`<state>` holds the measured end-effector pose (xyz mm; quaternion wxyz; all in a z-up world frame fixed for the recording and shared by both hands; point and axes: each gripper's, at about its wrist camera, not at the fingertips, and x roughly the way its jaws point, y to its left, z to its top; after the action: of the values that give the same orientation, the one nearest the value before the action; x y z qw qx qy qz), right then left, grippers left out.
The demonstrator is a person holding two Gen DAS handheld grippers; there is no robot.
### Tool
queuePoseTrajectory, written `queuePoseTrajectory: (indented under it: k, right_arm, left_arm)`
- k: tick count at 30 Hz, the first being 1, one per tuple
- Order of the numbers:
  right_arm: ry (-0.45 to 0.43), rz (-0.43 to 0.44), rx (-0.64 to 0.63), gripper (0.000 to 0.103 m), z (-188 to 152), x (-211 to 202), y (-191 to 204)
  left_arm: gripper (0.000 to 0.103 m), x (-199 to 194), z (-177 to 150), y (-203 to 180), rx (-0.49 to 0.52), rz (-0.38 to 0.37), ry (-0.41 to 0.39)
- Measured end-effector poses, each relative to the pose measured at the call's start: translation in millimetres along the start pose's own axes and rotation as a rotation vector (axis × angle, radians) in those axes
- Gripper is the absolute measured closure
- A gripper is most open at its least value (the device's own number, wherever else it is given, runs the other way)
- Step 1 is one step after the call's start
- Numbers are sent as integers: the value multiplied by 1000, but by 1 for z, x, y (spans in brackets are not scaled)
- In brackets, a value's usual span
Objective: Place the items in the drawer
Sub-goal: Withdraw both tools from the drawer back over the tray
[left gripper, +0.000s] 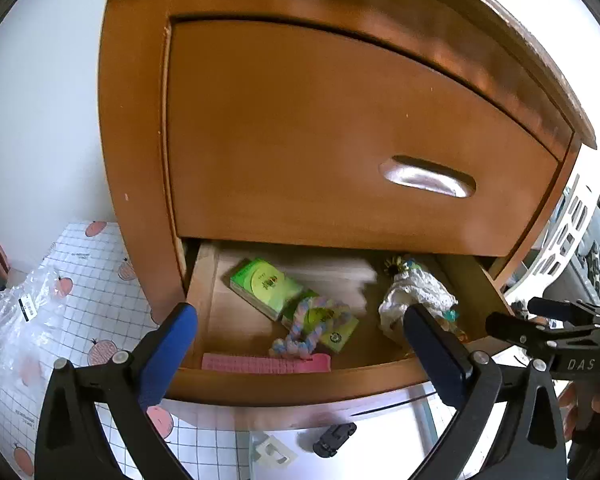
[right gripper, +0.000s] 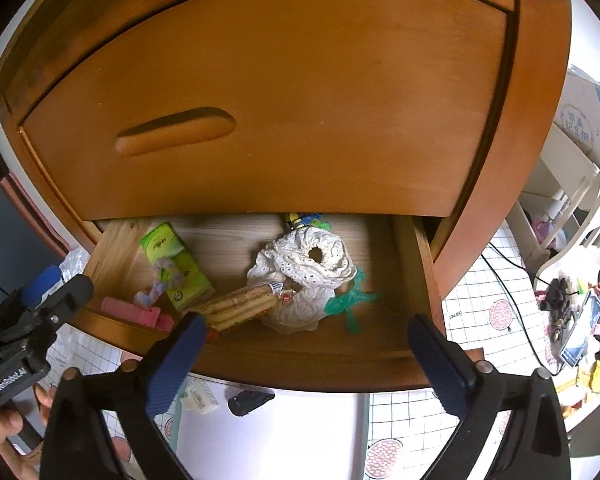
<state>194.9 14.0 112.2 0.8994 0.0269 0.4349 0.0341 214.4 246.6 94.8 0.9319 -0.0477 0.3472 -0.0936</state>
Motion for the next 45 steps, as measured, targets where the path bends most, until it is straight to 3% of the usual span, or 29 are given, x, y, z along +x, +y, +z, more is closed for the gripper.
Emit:
queuePoseTrajectory:
  k: [12, 24, 33, 45]
  right_arm:
    - [-11, 11, -24, 0, -5, -4, 6]
    - [-84, 58, -8, 0, -51, -24, 2]
    - [13, 67, 37, 0, -110, 10, 0]
    - [142, 38, 70, 0, -164, 57, -4]
  left_arm:
    - [0, -20, -4, -1, -15, -23, -36]
    - [0, -55, -58, 2, -46, -50, -70]
    - [0, -22, -110, 14, -108, -42, 91]
    - [0, 22, -166, 24, -138, -14, 264]
